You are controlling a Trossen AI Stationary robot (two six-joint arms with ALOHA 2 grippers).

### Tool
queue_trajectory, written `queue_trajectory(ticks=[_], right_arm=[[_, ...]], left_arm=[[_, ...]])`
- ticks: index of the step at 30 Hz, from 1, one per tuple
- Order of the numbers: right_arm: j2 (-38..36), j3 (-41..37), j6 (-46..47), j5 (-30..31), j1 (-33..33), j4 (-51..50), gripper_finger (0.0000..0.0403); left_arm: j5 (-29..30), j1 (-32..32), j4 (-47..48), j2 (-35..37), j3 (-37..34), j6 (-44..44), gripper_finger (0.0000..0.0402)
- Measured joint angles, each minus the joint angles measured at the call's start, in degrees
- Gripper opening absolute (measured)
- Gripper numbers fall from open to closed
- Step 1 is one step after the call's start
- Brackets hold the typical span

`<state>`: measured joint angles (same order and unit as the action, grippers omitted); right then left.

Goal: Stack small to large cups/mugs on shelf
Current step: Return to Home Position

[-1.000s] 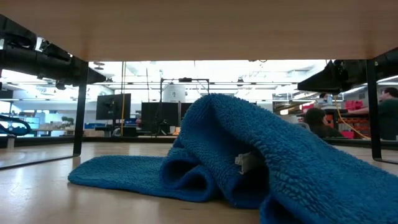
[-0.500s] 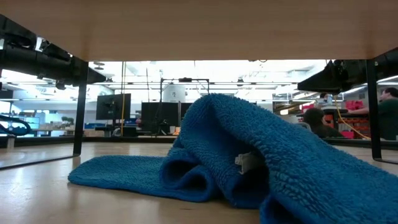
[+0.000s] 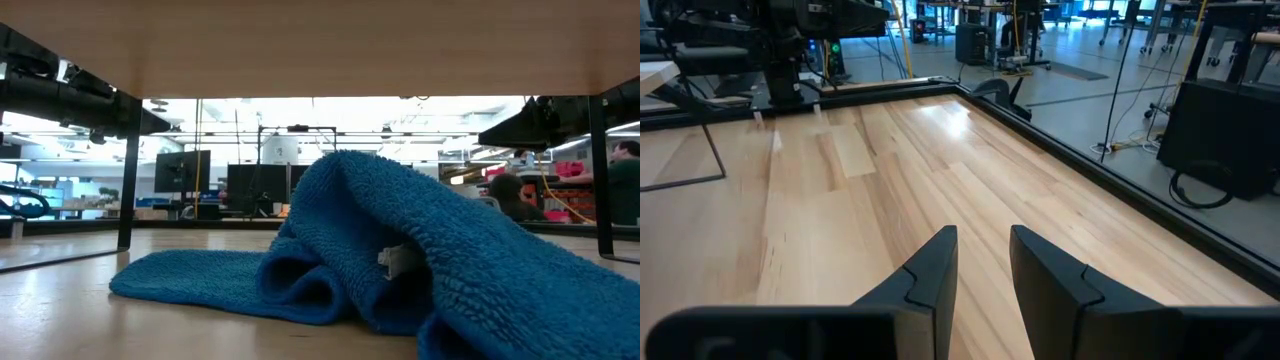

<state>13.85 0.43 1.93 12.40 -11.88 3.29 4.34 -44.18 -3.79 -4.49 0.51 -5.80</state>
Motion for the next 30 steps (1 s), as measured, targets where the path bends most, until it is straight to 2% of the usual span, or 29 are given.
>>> queue_trajectory(ticks=[11, 21, 30], right_arm=[[0.0, 0.0, 0.0, 0.0, 0.0, 0.0, 0.0103], [0.0, 0.0, 0.0, 0.0, 0.0, 0.0, 0.0103], [0.0, 0.0, 0.0, 0.0, 0.0, 0.0, 0.0103]], left_arm=[[0.0, 0.01, 0.0, 0.0, 0.0, 0.0, 0.0039], [0.0, 0.02, 0.0, 0.0, 0.0, -0.01, 0.0028], [0.0, 0.0, 0.02, 0.0, 0.0, 0.0, 0.004]])
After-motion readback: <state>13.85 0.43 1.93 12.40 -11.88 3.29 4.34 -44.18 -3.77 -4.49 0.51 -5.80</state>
